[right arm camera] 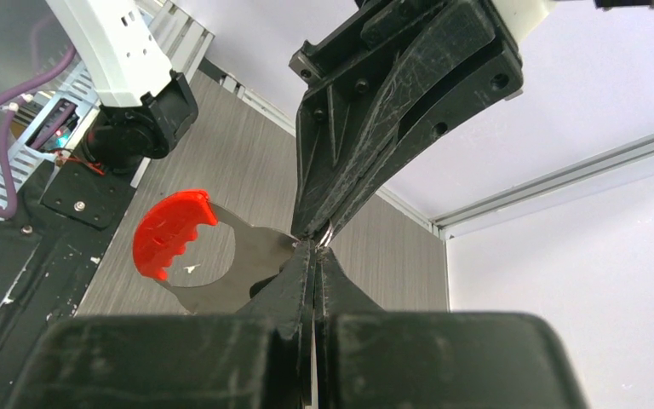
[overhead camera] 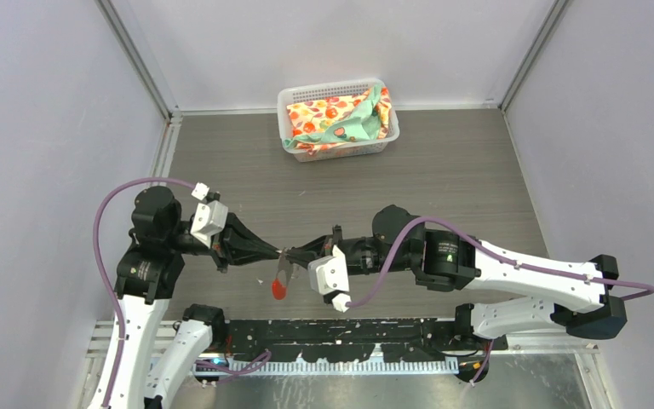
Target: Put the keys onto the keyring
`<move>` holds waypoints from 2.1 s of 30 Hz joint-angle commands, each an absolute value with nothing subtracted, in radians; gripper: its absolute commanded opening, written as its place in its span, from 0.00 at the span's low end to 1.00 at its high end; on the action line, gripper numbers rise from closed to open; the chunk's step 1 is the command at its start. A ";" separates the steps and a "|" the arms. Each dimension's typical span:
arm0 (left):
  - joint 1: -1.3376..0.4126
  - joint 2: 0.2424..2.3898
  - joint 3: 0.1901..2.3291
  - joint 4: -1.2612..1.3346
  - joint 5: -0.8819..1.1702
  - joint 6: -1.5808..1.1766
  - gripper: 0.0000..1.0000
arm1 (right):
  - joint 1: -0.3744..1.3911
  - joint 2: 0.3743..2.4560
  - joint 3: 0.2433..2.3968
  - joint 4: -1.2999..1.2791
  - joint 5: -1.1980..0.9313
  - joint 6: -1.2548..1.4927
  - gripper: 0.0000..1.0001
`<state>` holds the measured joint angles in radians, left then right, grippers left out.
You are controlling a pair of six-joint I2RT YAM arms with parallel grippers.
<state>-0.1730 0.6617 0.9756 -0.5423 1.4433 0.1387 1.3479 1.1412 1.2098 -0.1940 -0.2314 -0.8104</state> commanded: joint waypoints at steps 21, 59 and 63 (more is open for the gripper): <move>-0.173 0.670 1.015 -0.543 1.556 0.146 0.00 | 1.285 1.191 1.314 -0.181 -0.342 -0.805 0.01; -0.175 0.656 0.995 -0.544 1.552 0.164 0.00 | 1.236 1.297 1.411 -0.246 -0.491 -0.786 0.01; -0.175 0.651 0.999 -0.545 1.548 0.169 0.00 | 1.231 1.291 1.409 -0.259 -0.497 -0.775 0.01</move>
<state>-0.1730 0.6670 0.9768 -0.5560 1.5223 0.1532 1.2388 1.2877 1.3716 -0.2405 -0.4774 -0.7906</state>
